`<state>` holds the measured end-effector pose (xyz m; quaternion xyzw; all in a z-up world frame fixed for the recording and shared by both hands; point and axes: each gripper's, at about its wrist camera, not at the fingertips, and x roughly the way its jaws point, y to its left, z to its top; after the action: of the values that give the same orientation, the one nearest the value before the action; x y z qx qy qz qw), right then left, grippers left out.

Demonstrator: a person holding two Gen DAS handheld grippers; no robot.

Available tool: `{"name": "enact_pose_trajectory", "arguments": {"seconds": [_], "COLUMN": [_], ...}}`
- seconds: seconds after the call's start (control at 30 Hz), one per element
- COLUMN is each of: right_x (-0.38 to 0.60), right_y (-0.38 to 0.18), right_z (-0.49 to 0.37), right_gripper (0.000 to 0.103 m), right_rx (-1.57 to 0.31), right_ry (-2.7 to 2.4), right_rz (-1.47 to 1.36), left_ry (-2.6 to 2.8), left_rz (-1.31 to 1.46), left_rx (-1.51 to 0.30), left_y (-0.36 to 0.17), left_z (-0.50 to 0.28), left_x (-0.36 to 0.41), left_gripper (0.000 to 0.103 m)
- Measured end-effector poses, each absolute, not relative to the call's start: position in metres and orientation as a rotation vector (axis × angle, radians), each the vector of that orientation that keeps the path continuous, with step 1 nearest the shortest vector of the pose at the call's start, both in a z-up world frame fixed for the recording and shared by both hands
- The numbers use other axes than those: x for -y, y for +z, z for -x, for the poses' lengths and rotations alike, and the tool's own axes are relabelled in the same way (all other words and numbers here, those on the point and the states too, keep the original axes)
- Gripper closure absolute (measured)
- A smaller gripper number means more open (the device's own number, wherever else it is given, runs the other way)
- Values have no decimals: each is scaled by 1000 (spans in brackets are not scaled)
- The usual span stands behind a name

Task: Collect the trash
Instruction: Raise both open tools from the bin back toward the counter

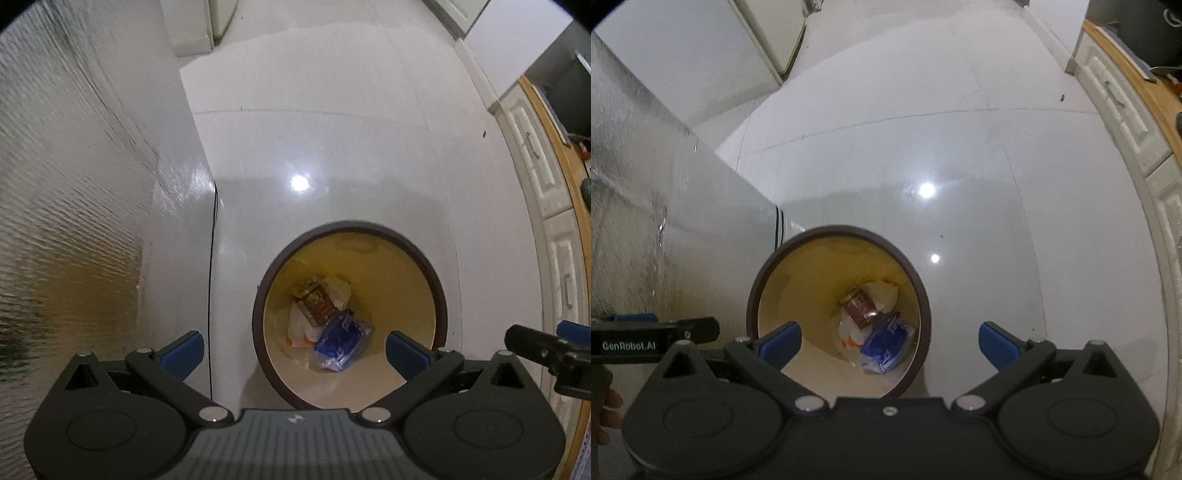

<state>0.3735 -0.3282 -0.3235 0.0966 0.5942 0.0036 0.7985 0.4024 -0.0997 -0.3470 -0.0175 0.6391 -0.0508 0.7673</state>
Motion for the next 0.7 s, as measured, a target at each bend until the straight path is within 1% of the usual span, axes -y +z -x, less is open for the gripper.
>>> {"name": "enact_pose_trajectory", "arguments": {"seconds": [0.2,0.4,0.7], "right_x": [334,341,348], "right_y": [-296,-267,-205], "right_z": [-367,-353,-326], "right_gripper": [0,0,0], "right_rx": [-1195,-1130,-952], "right_ry": [-13,-24,-52], "right_rz": [-186,-162,-165], "left_ry": [-121,-131,-158], "left_rz": [-1,-34,-27], "left_rx": [-1269,-1203,-1017], "left_y": [-308,-279,-217], "left_z": [-399,-388,-363], "left_x": [108,114,124], "left_gripper": [0,0,0]}}
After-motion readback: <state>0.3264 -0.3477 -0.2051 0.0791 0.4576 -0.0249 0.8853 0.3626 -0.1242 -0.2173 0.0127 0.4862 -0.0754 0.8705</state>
